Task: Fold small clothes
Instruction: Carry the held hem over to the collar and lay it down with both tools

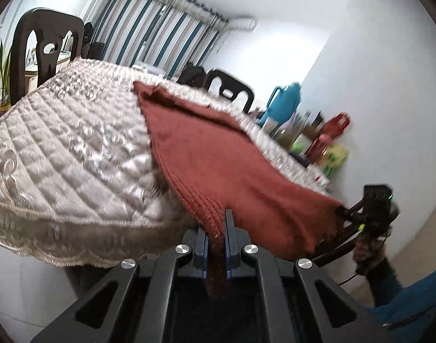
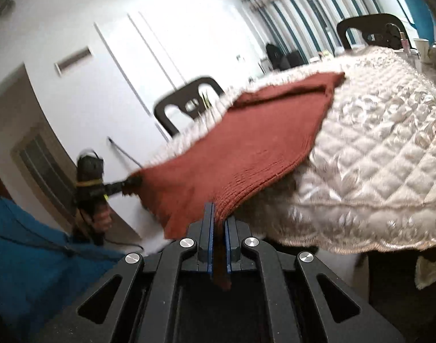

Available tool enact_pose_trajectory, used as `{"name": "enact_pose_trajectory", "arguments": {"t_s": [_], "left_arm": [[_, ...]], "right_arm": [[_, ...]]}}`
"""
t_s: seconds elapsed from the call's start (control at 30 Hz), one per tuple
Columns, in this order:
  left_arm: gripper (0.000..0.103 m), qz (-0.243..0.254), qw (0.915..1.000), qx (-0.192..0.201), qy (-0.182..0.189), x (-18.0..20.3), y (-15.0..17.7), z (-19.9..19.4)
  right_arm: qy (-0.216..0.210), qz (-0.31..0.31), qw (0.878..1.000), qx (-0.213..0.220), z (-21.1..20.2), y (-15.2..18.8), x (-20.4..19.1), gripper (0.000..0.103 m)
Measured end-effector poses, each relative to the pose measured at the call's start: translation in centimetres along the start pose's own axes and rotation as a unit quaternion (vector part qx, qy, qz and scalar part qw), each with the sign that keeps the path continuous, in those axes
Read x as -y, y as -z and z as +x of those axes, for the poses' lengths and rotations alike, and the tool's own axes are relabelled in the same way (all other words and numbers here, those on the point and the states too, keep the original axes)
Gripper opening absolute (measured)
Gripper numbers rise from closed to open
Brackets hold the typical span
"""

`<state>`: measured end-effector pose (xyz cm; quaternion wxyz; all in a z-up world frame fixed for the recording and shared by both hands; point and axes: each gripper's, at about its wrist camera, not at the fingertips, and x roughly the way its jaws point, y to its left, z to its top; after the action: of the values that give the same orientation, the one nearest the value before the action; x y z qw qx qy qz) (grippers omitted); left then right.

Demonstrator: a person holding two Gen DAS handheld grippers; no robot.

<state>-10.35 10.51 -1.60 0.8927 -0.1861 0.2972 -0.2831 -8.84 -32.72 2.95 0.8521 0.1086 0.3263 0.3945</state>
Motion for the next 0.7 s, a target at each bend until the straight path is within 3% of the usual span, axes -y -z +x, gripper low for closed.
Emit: {"name": "enact_pose_trajectory", "arguments": {"t_s": [0.23, 0.4, 0.53, 0.7], "left_arm": [[0.009, -0.012, 0.9992, 0.014, 0.037, -0.1, -1.6, 0.7], [0.009, -0.02, 0.9973, 0.039, 0.058, -0.2, -4.3, 1.8], [0.009, -0.043, 0.9961, 0.057, 0.052, -1.8, -7.3, 3.0], [0.009, -0.078, 0.995, 0.061, 0.012, -4.3, -11.0, 5.4]], "right_arm": [[-0.035, 0.003, 0.999, 0.009, 1.8, -0.3, -0.6, 0.005], [-0.065, 0.018, 0.996, 0.064, 1.5, -2.2, 0.5, 0.005], [-0.055, 0.036, 0.994, 0.088, 2.6, -5.5, 1.9, 0.005], [-0.027, 0.09, 0.991, 0.094, 4.4, -9.9, 4.7, 0.005]]}}
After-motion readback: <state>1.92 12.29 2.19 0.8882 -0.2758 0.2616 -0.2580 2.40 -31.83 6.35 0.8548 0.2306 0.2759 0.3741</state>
